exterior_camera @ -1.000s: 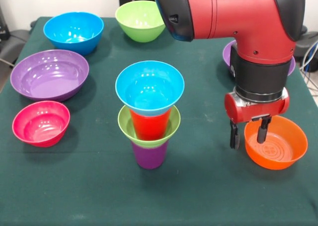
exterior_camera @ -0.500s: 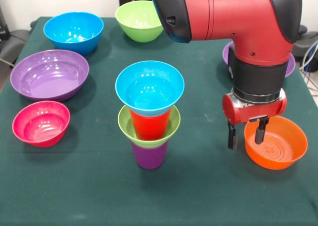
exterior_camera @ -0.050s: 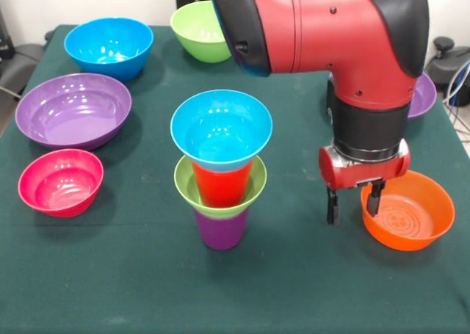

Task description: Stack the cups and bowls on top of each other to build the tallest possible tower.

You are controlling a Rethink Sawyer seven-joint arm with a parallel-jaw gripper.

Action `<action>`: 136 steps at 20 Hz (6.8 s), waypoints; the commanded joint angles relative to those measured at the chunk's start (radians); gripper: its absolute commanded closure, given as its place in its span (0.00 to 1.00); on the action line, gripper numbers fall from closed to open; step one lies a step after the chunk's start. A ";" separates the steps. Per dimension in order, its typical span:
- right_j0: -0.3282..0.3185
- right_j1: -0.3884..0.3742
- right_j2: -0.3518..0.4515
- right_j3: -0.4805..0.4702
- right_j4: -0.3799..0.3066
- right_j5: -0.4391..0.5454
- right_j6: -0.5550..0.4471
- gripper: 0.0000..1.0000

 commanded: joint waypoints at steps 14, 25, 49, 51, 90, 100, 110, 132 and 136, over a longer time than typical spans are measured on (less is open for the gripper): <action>0.004 0.055 0.060 -0.016 -0.019 -0.031 0.043 0.00; 0.002 0.043 0.064 -0.026 -0.014 -0.011 0.035 0.00; 0.021 0.001 0.075 -0.029 0.015 0.042 0.055 0.00; 0.023 0.001 0.074 -0.031 0.017 0.043 0.058 0.00; -0.009 -0.013 0.074 -0.064 0.009 0.072 0.015 0.00; -0.005 -0.021 0.051 -0.043 -0.009 0.088 0.010 0.00; 0.006 -0.021 0.044 -0.047 -0.002 0.105 0.032 1.00; -0.010 -0.139 0.080 0.009 0.078 0.249 0.027 1.00; -0.006 -0.163 0.078 0.009 0.095 0.301 0.029 1.00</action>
